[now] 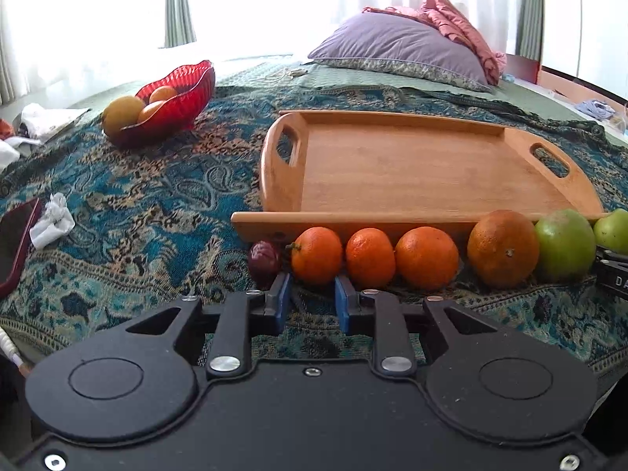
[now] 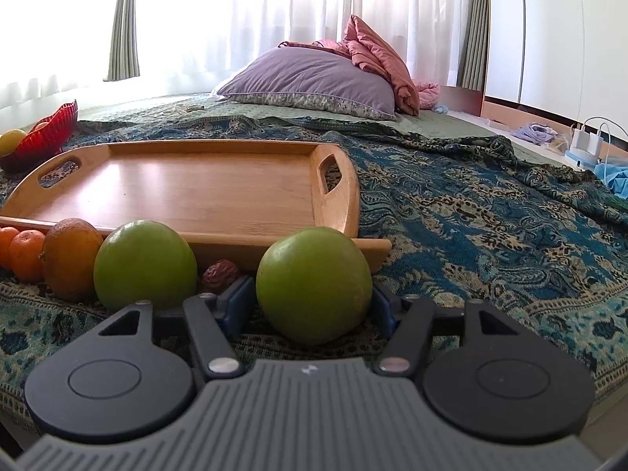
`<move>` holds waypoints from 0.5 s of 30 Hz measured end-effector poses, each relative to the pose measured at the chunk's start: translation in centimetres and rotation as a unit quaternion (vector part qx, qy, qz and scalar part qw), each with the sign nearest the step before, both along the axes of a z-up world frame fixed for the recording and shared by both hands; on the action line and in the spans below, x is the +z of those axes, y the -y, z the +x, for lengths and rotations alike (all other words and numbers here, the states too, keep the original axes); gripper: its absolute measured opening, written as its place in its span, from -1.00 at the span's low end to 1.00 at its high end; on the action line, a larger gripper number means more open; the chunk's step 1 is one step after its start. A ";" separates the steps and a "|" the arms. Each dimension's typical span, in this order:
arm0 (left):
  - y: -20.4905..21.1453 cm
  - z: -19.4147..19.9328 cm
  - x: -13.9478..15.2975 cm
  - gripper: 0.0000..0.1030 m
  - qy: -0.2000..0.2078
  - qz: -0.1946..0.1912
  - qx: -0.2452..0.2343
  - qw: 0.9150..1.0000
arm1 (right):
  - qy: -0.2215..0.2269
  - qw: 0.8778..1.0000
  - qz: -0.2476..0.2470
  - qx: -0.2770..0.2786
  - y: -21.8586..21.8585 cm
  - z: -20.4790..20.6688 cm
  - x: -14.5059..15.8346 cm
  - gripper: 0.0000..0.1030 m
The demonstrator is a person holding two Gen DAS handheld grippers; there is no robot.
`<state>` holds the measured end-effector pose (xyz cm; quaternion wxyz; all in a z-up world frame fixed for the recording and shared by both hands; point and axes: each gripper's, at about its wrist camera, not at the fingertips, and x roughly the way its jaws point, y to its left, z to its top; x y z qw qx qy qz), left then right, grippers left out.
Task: Organize fruits
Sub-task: 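Lower the left tool over a tangerine while the right tool lowers over a green apple, then close the left tool on the tangerine while the right tool closes on the green apple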
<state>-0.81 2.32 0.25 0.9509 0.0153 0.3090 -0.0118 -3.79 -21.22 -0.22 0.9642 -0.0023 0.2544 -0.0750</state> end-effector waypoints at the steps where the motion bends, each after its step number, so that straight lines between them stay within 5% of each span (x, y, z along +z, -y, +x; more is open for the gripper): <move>1: -0.1 0.0 0.0 -0.48 0.001 -0.005 0.000 1.000 | 0.000 1.000 0.002 -0.001 0.0 0.0 0.0 0.41; 9: 0.5 -0.2 0.0 -0.48 0.015 0.008 -0.009 1.000 | 0.003 1.000 0.005 -0.004 0.0 -0.2 0.0 0.41; 15: -0.1 -0.1 -0.2 -0.41 0.014 -0.027 -0.007 1.000 | 0.005 1.000 0.007 -0.006 0.0 -0.2 -0.2 0.42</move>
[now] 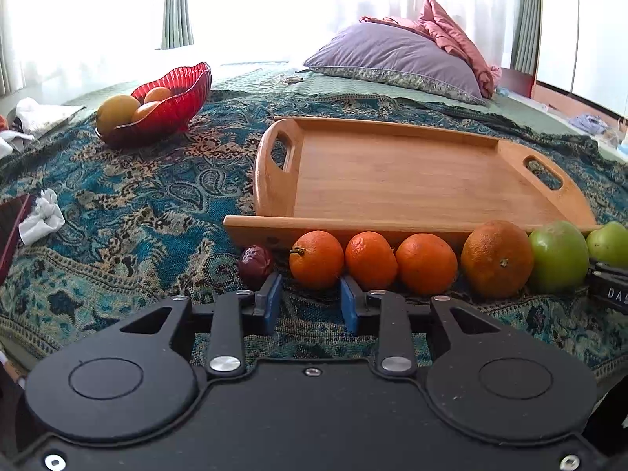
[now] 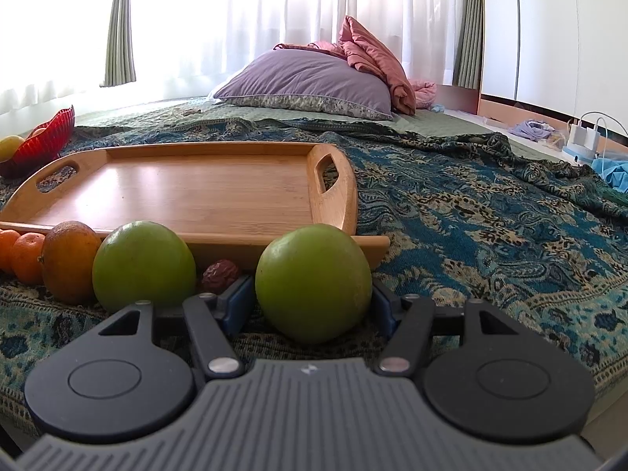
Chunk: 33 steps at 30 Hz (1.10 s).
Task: Organize fruits
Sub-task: 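Close the left tool on the tangerine while the right tool closes on the green apple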
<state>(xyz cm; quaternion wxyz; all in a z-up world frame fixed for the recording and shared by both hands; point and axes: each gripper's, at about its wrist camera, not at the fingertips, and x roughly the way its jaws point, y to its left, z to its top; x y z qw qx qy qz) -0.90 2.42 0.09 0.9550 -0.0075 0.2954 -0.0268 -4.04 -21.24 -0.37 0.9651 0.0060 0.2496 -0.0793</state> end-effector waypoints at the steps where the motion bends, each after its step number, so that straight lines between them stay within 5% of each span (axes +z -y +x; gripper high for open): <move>1: -0.1 0.0 0.0 -0.40 0.001 -0.006 -0.001 1.000 | 0.001 1.000 0.000 0.000 0.0 0.0 0.0 0.43; 20: 0.1 -0.6 -1.0 -0.22 0.033 0.000 0.002 0.999 | 0.005 1.000 -0.003 -0.003 -0.2 -0.1 -0.2 0.44; 23: -0.3 -1.3 -1.0 -0.57 0.039 -0.022 -0.005 0.999 | 0.006 1.000 -0.002 -0.005 -0.2 -0.2 -0.2 0.43; 33: -0.4 -3.2 -0.4 -0.62 0.033 -0.011 -0.001 0.999 | 0.007 1.000 0.005 -0.006 0.0 -0.8 0.3 0.17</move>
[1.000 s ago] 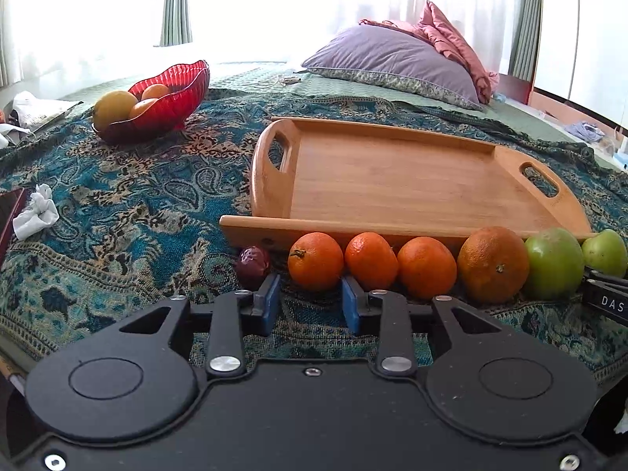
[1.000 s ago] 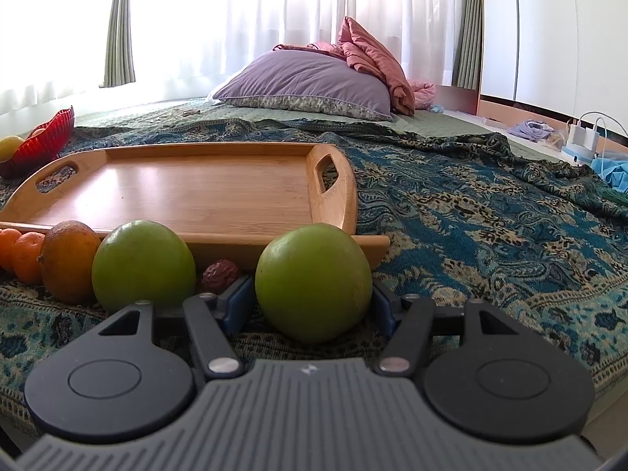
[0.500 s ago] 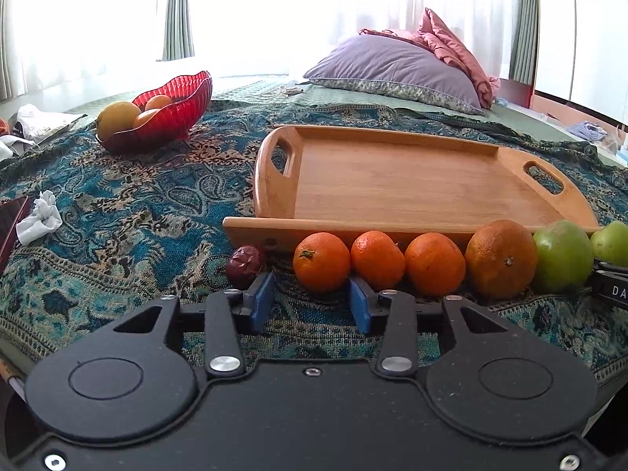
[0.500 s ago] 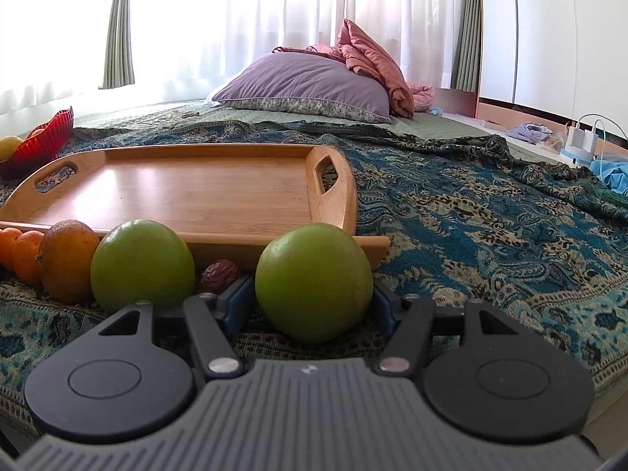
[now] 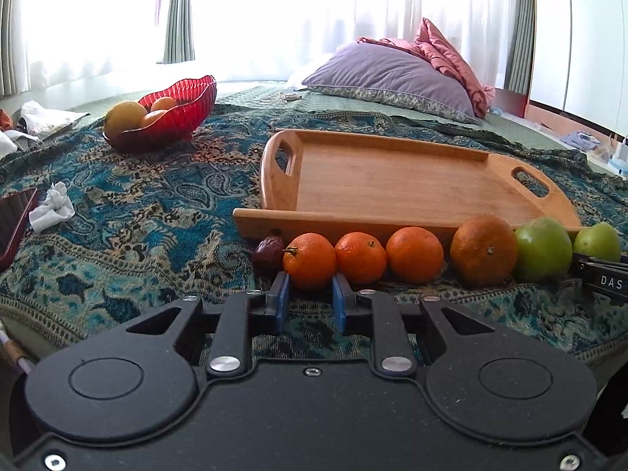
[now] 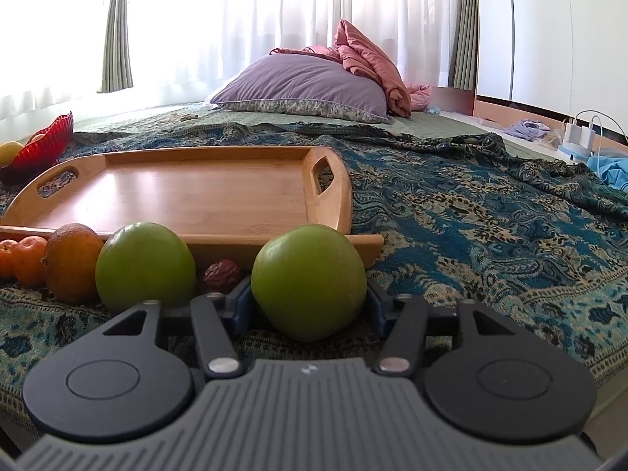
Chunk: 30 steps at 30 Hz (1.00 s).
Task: Organize fruits
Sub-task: 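Close the left tool on the tangerine while the right tool closes on the green apple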
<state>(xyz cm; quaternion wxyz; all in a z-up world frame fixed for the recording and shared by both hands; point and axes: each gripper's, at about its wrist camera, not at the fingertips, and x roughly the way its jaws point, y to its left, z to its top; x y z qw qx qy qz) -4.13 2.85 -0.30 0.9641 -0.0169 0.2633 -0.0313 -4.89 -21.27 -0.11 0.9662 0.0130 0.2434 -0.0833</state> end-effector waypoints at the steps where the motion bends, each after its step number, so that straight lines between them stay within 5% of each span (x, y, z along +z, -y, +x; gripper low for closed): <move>1: -0.1 -0.3 0.1 -0.62 -0.001 -0.003 0.000 1.000 | 0.000 1.000 0.003 0.000 0.0 -0.2 0.0 0.17; 11: 0.3 -0.6 0.5 -0.58 0.018 0.021 0.006 1.000 | 0.002 1.000 0.025 0.003 0.3 -2.2 0.5 0.16; 19: -1.1 2.6 -0.5 -0.48 -0.008 -0.037 0.016 0.999 | 0.003 1.000 0.028 -0.006 0.2 -2.4 0.4 0.16; 26: -1.8 2.8 -0.7 -0.45 -0.002 -0.046 0.008 0.999 | 0.004 1.000 0.022 -0.004 0.0 -2.1 0.4 0.16; 30: -2.5 2.2 -0.8 -0.20 0.005 -0.071 0.001 0.997 | 0.005 1.000 0.025 -0.008 0.1 -1.8 0.4 0.16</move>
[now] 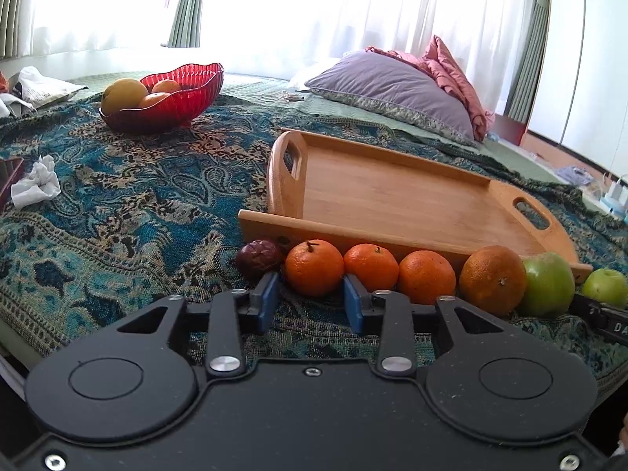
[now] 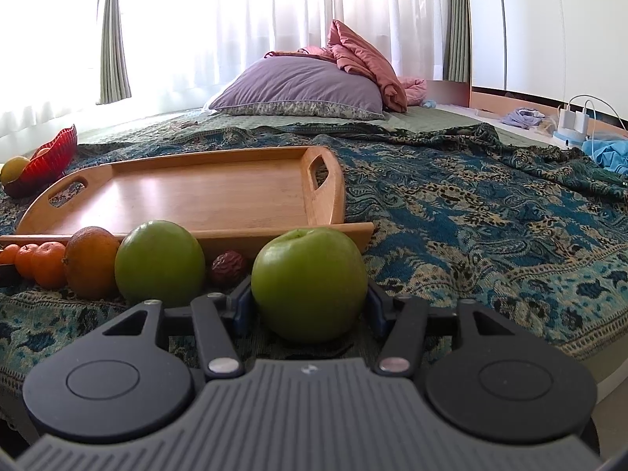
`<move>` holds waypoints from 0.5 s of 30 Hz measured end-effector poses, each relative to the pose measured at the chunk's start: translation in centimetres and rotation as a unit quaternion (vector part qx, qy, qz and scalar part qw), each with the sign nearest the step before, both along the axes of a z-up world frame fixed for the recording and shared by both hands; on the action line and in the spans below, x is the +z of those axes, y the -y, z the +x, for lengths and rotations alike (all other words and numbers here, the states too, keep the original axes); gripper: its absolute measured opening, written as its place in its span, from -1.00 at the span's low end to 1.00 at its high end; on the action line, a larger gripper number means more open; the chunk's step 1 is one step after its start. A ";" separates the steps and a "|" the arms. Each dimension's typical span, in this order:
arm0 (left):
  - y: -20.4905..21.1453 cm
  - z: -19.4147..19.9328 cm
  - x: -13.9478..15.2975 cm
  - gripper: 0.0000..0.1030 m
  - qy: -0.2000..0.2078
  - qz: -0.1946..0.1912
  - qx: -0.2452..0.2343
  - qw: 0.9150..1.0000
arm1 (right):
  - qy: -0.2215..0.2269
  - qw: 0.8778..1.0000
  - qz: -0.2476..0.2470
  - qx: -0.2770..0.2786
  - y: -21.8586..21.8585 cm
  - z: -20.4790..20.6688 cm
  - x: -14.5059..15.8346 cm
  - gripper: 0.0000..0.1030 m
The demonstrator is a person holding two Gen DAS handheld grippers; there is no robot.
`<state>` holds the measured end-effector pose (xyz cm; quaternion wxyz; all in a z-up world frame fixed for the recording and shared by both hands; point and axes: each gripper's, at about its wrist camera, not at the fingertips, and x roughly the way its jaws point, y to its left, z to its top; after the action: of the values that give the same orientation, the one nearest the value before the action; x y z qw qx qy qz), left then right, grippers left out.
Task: Organize fruits
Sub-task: 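Close the left tool on the tangerine while the right tool closes on the green apple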
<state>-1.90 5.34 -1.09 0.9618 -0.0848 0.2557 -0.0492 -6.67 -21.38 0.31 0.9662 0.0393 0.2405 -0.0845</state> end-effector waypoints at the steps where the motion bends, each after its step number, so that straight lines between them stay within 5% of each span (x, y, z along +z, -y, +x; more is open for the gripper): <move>1: -0.3 -0.2 0.0 -0.04 0.004 -0.010 -0.001 1.000 | 0.000 1.000 0.001 -0.001 0.0 0.1 0.0 0.16; 3: -1.1 -0.6 0.2 0.09 0.010 -0.036 -0.004 0.999 | 0.000 1.000 0.003 -0.002 0.1 0.1 0.0 0.16; 6: -1.5 -0.4 0.5 0.02 0.009 -0.051 -0.002 0.999 | 0.000 1.000 0.002 -0.002 0.1 0.2 0.0 0.16; 12: 0.0 0.1 0.8 -0.47 0.012 0.003 -0.003 1.000 | 0.000 1.000 -0.001 -0.006 -0.1 0.1 0.0 0.16; 15: 1.3 0.1 0.7 -0.47 0.019 0.038 -0.007 0.999 | -0.001 1.000 0.000 -0.007 -0.1 0.1 0.0 0.16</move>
<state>-1.82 4.06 -0.39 0.9685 -0.0458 0.2398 -0.0481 -6.53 -21.29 0.36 0.9653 0.0408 0.2410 -0.0913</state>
